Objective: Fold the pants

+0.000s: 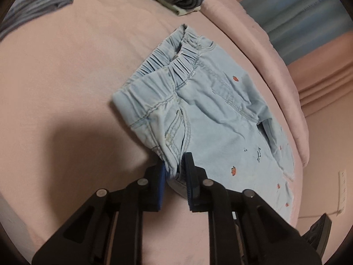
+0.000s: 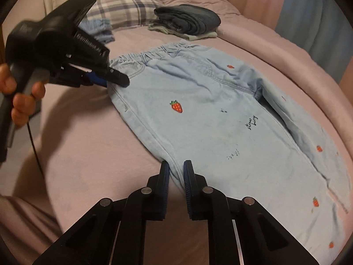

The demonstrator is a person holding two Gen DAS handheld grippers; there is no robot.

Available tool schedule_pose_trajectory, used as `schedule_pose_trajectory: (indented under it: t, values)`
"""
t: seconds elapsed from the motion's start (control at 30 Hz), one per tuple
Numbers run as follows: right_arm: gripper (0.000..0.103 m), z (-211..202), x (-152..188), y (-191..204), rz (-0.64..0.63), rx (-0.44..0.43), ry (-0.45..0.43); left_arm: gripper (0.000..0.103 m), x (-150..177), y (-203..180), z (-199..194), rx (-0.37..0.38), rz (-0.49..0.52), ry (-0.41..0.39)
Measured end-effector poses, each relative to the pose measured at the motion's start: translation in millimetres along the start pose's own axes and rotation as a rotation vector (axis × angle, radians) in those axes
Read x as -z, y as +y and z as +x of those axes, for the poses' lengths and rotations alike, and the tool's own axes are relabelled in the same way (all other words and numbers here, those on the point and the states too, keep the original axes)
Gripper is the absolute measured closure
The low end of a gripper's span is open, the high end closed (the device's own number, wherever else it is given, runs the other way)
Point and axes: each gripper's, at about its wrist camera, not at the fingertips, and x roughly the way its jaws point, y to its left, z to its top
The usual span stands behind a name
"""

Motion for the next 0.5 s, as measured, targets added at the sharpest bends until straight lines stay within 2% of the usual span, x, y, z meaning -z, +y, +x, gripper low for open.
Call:
schedule_pose_trajectory:
  t: [0.17, 0.27, 0.3, 0.33, 0.37, 0.47, 0.5]
  values:
    - [0.085, 8.9, 7.4, 3.8, 0.017, -0.032, 0.029, 0.081, 2.5, -0.4, 5.0, -0.071, 0.05, 0.054]
    - [0.076, -0.2, 0.2, -12.7, 0.113, -0.128, 0.032, 0.076, 0.3, -11.4, -10.9, -0.112, 0.138, 0.031]
    - [0.074, -7.3, -1.9, -19.4, 0.135, -0.141, 0.014, 0.076, -1.0, -20.0, -19.8, -0.148, 0.198, -0.007]
    - [0.069, -14.6, -3.7, -27.1, 0.15, -0.135, -0.004, 0.074, -2.4, -27.4, -24.1, -0.162, 0.241, -0.032]
    - [0.065, -20.9, -5.3, -35.6, 0.164, -0.115, -0.017, 0.068, -3.7, -35.2, -27.1, -0.168, 0.283, -0.055]
    - [0.063, -29.5, -7.1, -68.4, 0.224, -0.009, -0.026, 0.047, -9.1, -61.0, -18.8, -0.137, 0.391, -0.076]
    - [0.063, -27.6, -5.9, -81.0, 0.253, 0.035, -0.011, 0.047, -10.1, -70.8, -7.1, -0.125, 0.428, -0.068]
